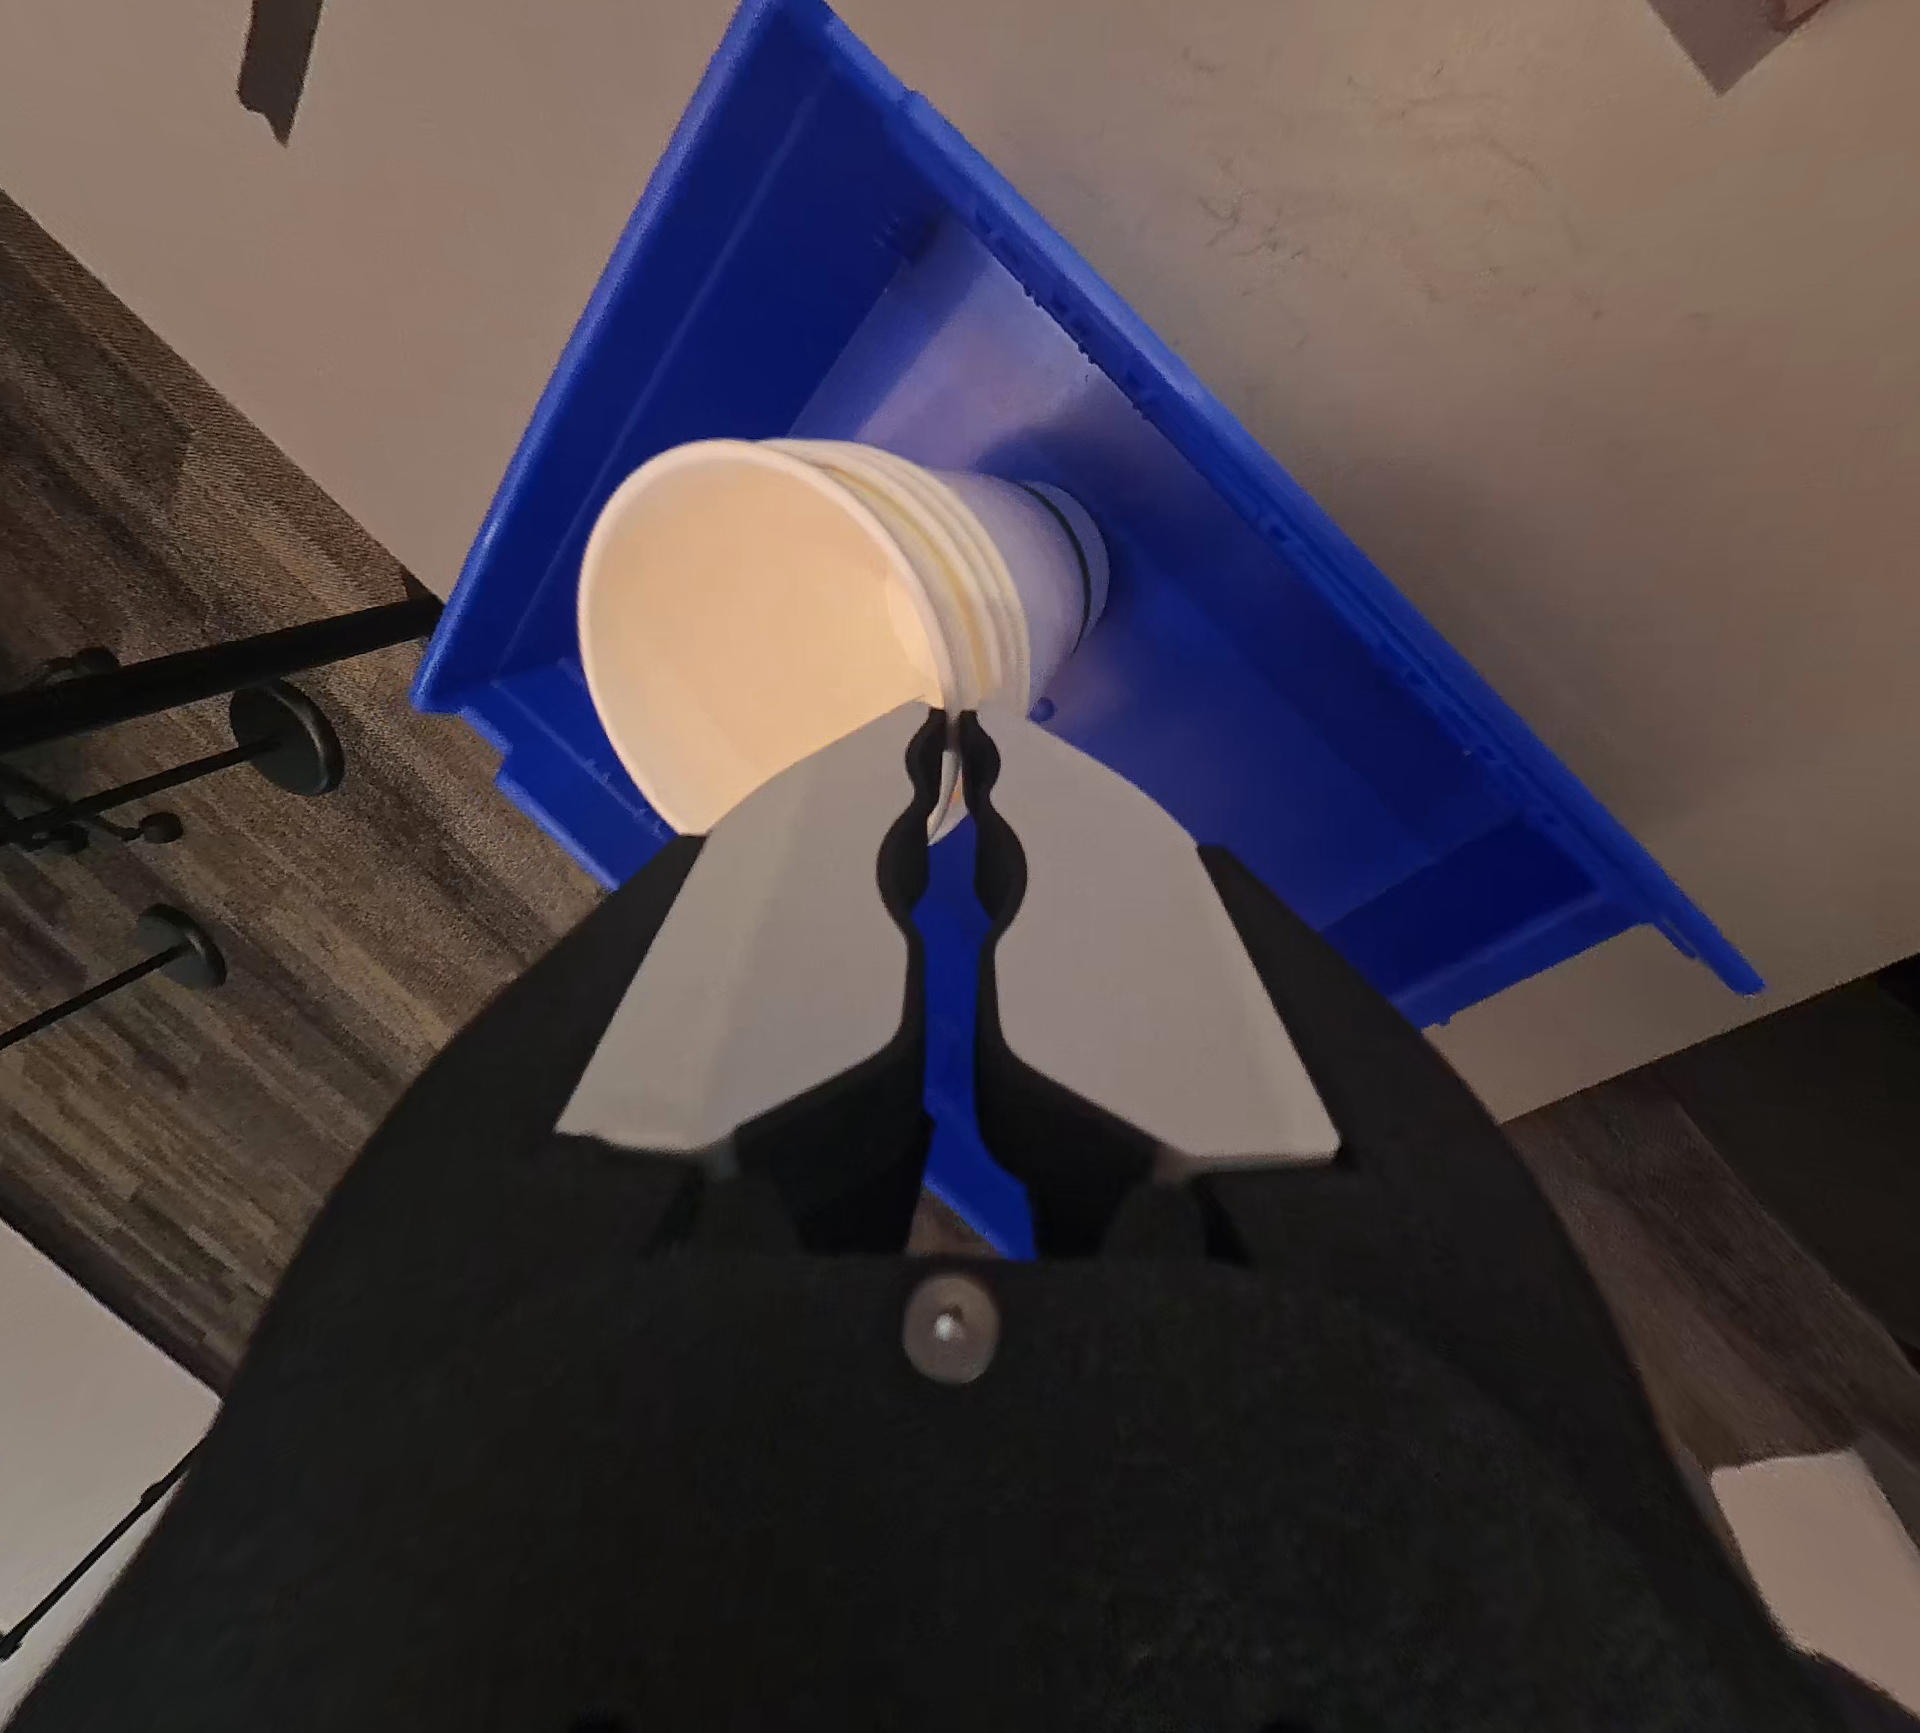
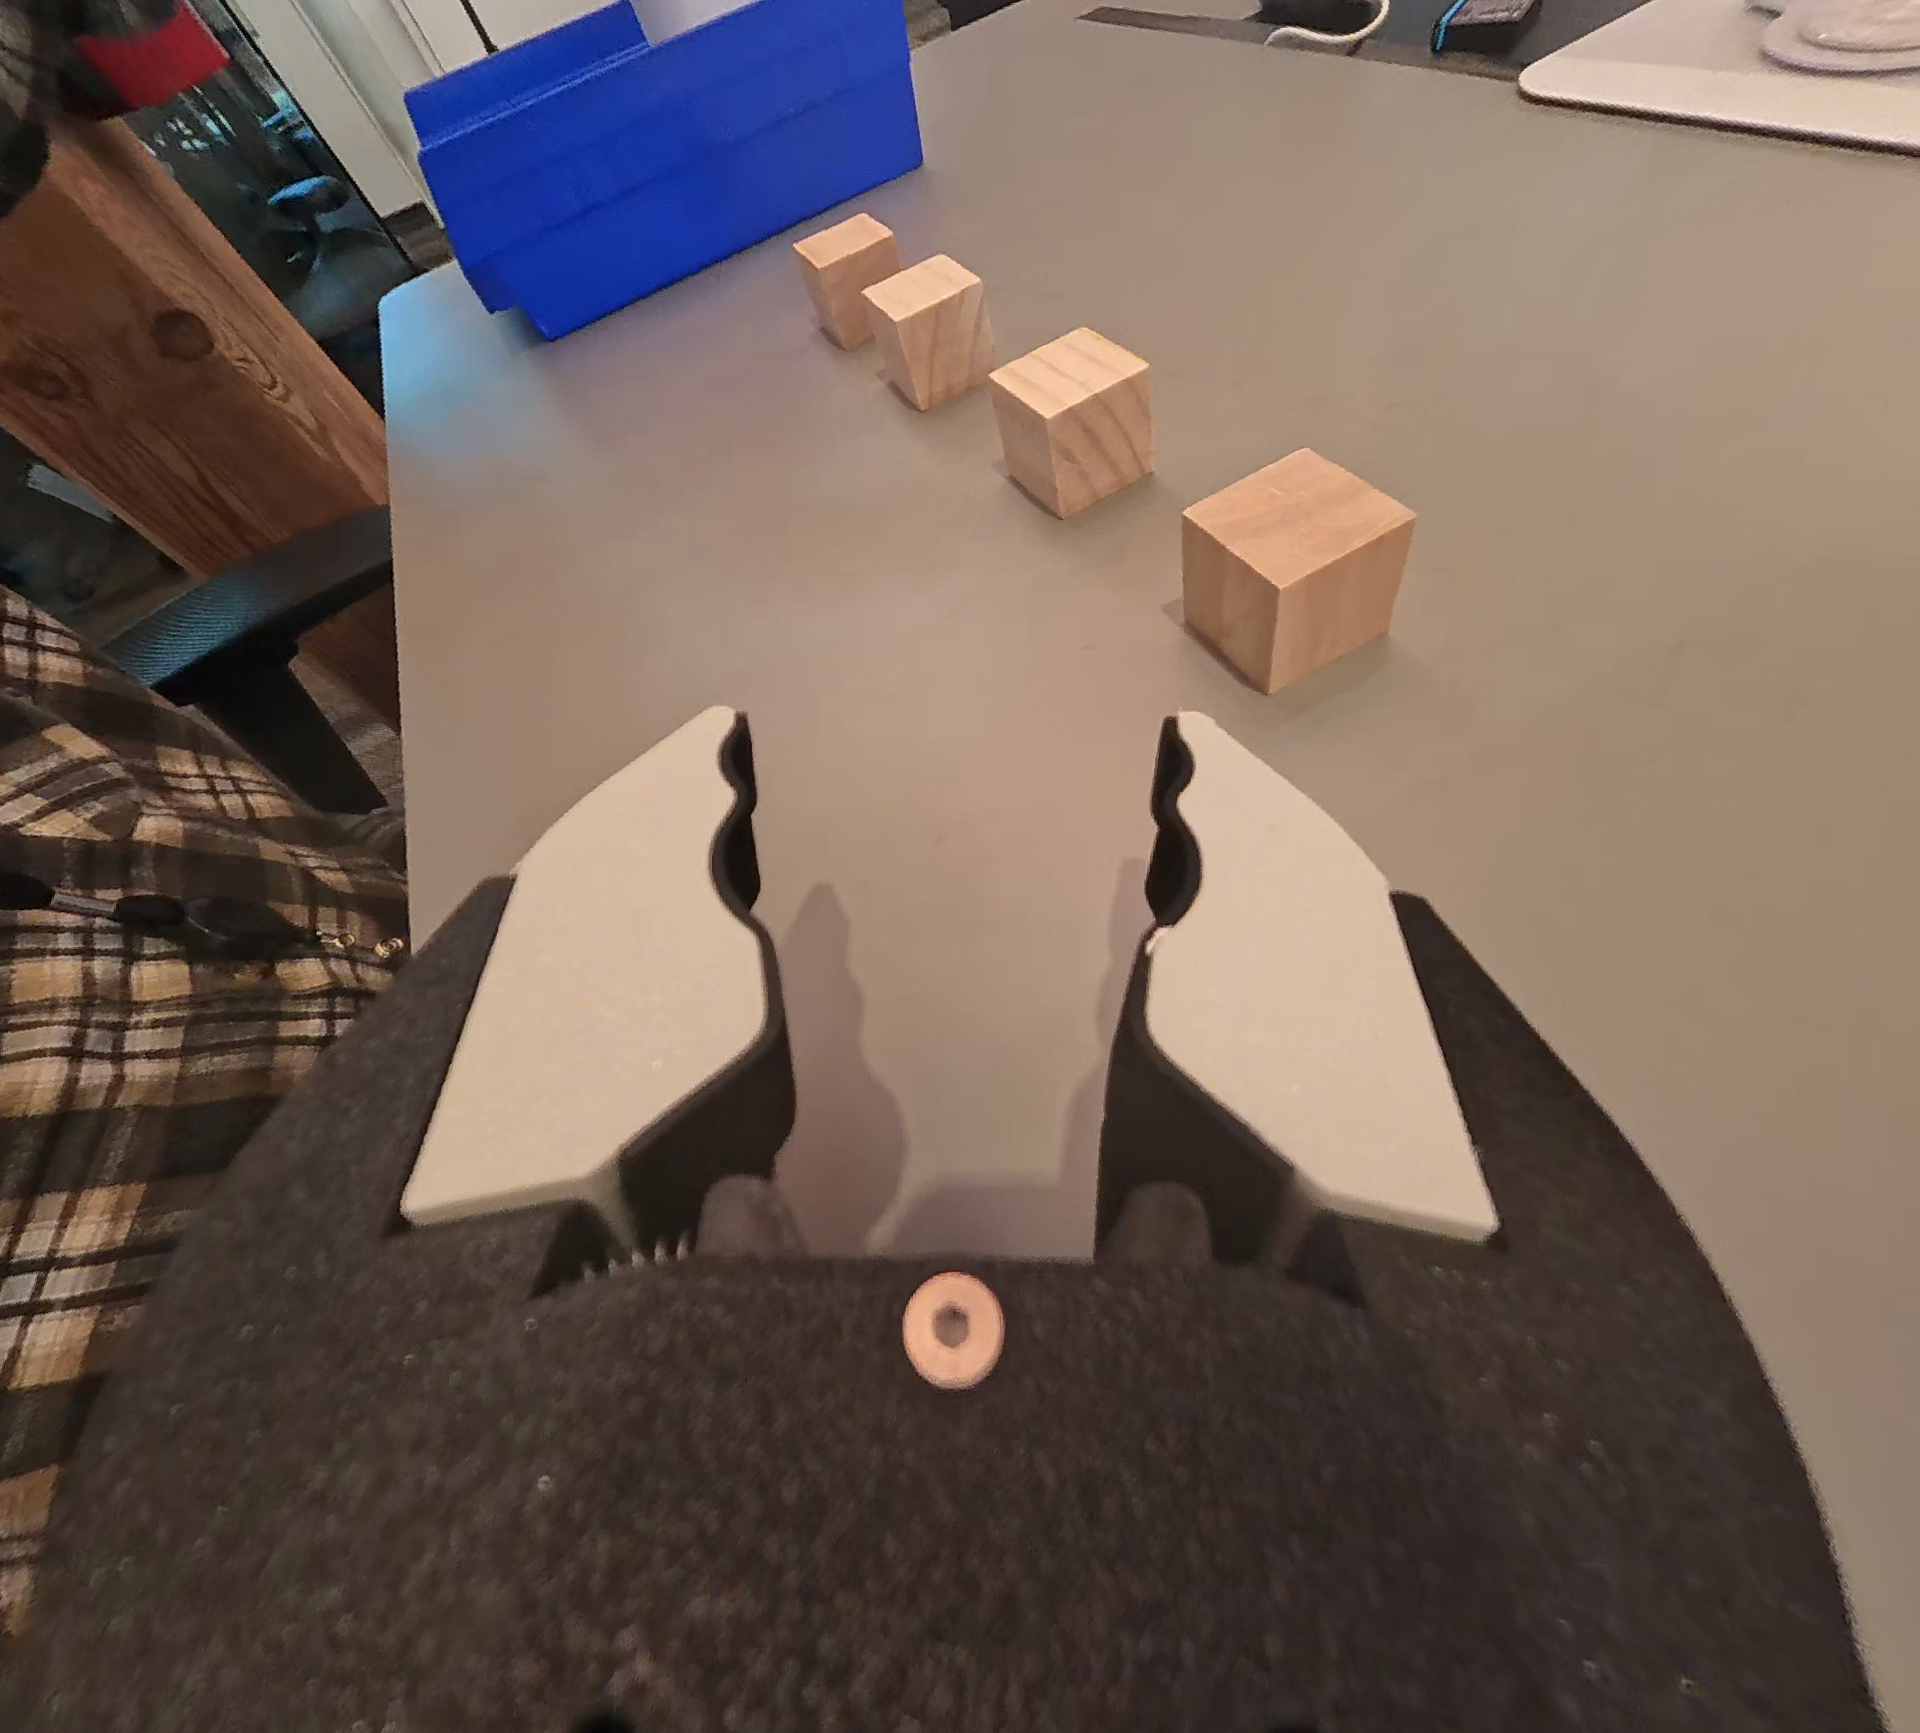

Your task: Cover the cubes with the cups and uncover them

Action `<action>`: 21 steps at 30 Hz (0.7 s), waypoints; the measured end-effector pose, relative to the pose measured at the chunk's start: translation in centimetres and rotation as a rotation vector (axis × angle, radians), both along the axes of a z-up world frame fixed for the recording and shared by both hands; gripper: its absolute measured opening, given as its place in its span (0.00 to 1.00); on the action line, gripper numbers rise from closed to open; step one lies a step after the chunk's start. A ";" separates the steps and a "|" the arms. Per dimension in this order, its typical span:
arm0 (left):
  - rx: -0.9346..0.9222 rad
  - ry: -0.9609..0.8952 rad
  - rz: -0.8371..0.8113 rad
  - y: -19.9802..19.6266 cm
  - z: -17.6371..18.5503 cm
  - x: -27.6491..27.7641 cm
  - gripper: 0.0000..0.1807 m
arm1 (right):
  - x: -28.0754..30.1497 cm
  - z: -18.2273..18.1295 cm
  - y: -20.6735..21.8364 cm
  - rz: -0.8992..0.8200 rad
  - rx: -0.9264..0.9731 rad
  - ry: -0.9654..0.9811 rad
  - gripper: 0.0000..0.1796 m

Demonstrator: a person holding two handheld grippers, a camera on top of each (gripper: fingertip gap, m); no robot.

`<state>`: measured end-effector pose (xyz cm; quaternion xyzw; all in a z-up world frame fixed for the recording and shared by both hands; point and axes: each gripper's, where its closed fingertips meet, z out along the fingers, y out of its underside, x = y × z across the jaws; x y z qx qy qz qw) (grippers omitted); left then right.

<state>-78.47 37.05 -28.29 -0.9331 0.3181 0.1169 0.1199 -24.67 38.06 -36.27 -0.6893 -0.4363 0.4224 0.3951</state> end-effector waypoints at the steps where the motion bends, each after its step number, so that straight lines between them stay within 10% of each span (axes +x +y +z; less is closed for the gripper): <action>1: 0.008 0.011 0.000 0.0 0.3 -0.1 0.01 | -0.1 -0.1 0.0 0.001 0.001 -0.002 0.40; 21: 0.439 -0.046 0.055 0.0 13.3 3.0 0.01 | -1.2 2.8 -0.6 -0.004 0.006 0.186 0.51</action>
